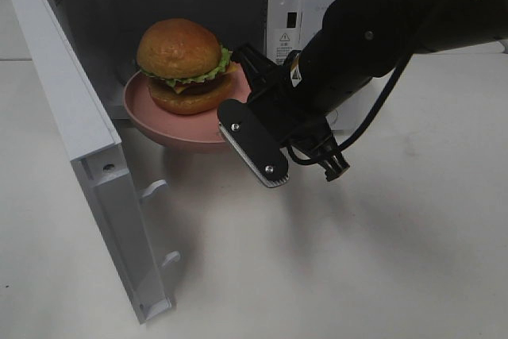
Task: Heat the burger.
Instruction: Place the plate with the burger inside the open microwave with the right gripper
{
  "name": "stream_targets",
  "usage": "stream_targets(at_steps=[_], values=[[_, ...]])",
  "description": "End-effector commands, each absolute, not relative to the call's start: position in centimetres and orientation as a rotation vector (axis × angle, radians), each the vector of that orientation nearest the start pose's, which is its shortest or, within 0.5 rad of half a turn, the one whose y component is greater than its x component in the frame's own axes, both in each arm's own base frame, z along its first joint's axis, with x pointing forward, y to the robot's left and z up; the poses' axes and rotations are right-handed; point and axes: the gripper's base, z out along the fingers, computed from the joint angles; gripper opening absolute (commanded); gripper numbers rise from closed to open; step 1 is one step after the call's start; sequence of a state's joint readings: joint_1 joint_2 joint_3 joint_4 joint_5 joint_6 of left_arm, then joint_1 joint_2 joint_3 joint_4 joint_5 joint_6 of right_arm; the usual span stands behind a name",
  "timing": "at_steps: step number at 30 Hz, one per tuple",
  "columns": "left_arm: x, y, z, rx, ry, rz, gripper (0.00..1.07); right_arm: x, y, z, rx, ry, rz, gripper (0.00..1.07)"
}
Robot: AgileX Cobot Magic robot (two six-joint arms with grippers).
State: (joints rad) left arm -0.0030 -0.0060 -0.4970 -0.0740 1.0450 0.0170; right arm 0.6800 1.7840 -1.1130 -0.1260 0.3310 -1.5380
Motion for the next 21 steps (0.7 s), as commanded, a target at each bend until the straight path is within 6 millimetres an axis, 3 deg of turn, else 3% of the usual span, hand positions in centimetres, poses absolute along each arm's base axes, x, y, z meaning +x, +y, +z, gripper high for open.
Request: stream_targets(at_steps=[1,21], values=[[-0.8,-0.6,27.8,0.022,1.993,-0.083,0.98,30.1,23.9,21.0,-2.26,0.979,-0.487,0.0],[-0.8,-0.6,27.8,0.022,1.993,-0.083,0.98,33.6,26.5,19.9,-2.297,0.986,-0.495,0.0]])
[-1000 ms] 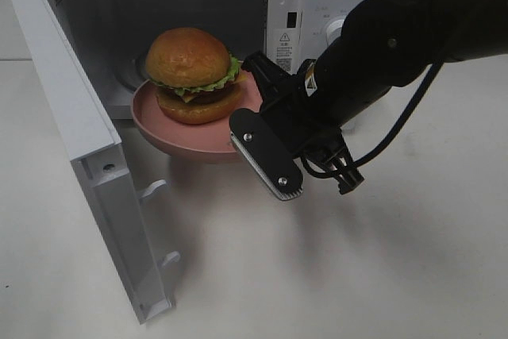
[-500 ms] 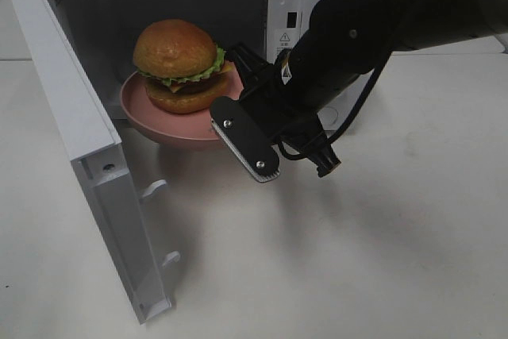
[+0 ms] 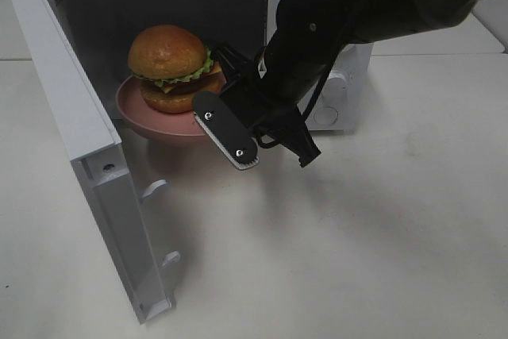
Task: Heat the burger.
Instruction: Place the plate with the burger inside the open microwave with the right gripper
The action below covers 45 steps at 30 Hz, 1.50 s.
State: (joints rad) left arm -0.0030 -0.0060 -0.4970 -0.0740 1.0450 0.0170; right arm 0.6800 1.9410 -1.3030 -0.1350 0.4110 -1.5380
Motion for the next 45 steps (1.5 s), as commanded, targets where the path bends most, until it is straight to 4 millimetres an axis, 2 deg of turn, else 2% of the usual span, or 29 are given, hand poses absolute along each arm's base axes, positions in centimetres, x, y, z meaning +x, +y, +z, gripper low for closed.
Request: stream_targets(at_steps=[1,5,12,24,45], values=[[-0.8,-0.6,27.8,0.022,1.993,-0.083,0.98,33.7,26.6,20.0,-2.293,0.984,-0.499,0.0],[-0.8,-0.6,27.8,0.022,1.993,-0.083,0.98,34.3,27.0,19.9,-2.29,0.999,-0.495,0.0],[-0.8,-0.6,27.8,0.022,1.993,-0.083,0.98,36.3,28.5,20.3,-2.183,1.136,-0.473,0.0],[-0.8,-0.6,27.8,0.022,1.993,-0.083,0.98,38.6,29.8,20.2,-2.165,1.152,-0.526,0.0],[-0.8,-0.6,27.8,0.022,1.993,-0.083,0.98,42.2,32.5,18.4,-2.125,1.203,-0.53,0.02]])
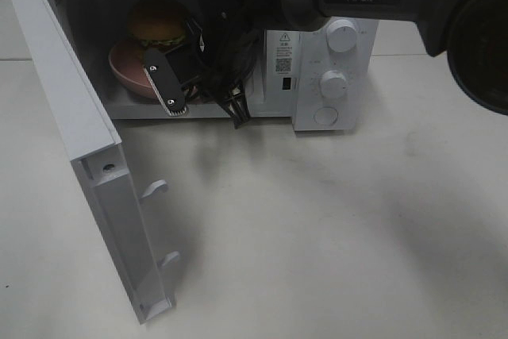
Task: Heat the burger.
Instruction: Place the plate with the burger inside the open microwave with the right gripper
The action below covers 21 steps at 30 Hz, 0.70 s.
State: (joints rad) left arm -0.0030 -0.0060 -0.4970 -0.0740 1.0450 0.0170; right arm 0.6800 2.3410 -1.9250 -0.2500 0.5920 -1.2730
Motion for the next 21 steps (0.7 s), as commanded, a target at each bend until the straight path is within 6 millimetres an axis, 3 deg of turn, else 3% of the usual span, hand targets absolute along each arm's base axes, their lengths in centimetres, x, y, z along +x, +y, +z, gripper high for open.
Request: stream_targets(at_steps=[1,15,20,21], values=[[-0.8,-0.6,27.8,0.022,1.993,-0.083,0.98,42.2,32.5,18.4,-2.125,1.203,-0.53,0.02],[-0.8,-0.6,27.8,0.022,1.993,-0.083,0.98,43.6,33.0,16.9,-2.056,1.281,-0.516,0.12],[-0.8,-0.6,27.8,0.022,1.993,-0.083,0.98,43.8,32.8,16.9,-2.043,1.292,-0.509,0.26],[-0.8,-0.6,27.8,0.022,1.993,-0.083,0.98,43.8,32.7,16.8,-2.043,1.305,-0.506,0.35]])
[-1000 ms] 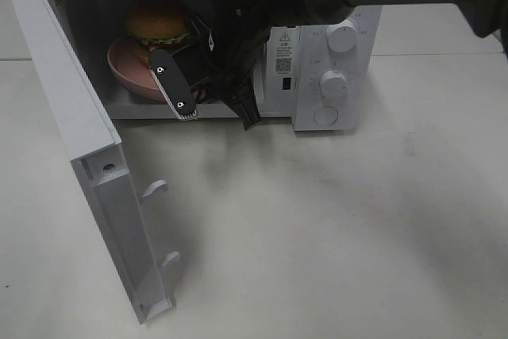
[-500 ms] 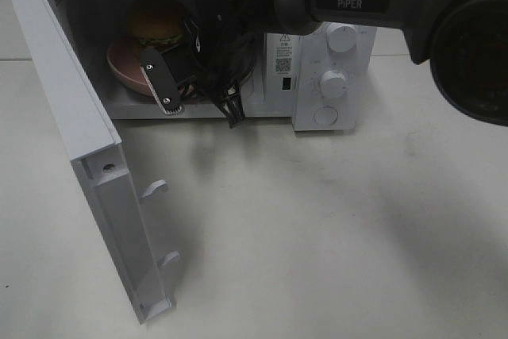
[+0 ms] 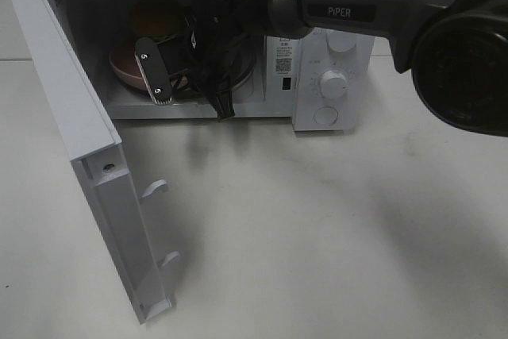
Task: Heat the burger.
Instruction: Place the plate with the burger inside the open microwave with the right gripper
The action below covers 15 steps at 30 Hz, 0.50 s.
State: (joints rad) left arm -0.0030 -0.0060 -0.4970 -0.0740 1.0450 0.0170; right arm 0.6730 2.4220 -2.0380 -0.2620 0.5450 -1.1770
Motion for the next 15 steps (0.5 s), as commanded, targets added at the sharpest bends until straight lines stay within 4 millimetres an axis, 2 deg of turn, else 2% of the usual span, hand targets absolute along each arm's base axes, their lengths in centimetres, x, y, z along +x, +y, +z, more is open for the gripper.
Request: stream_targets(at_steps=[1,2,3,5,6,13,15], values=[[-0.8,-0.6,27.8,0.022,1.993,-0.083,0.98,43.8,32.7,16.8,-2.045,1.307,-0.506,0.38],[-0.8,-0.6,27.8,0.022,1.993,-0.083,0.98,43.8,32.7,16.8,-2.045,1.307,-0.506,0.38],[-0.8,-0.6,27.8,0.022,1.993,-0.083,0.98,43.8,32.6,16.8,-2.054,1.315,-0.505,0.46],[-0.8,-0.6,27.8,0.022,1.993,-0.083,0.98,43.7,32.6,16.8,-2.054,1.316,-0.505,0.48],[-0.8,-0.6,27.8,0.022,1.993,-0.083,0.98,43.7,32.5,17.1,-2.055,1.319,-0.506,0.53],[-0.8,-0.6,27.8,0.022,1.993,-0.083,0.98,42.9,32.2,17.2,-2.037,1.306,-0.48,0.56],[-0.8,-0.6,27.8,0.022,1.993,-0.083,0.98,41.8,31.6,17.2,-2.02,1.272,-0.471,0.56]])
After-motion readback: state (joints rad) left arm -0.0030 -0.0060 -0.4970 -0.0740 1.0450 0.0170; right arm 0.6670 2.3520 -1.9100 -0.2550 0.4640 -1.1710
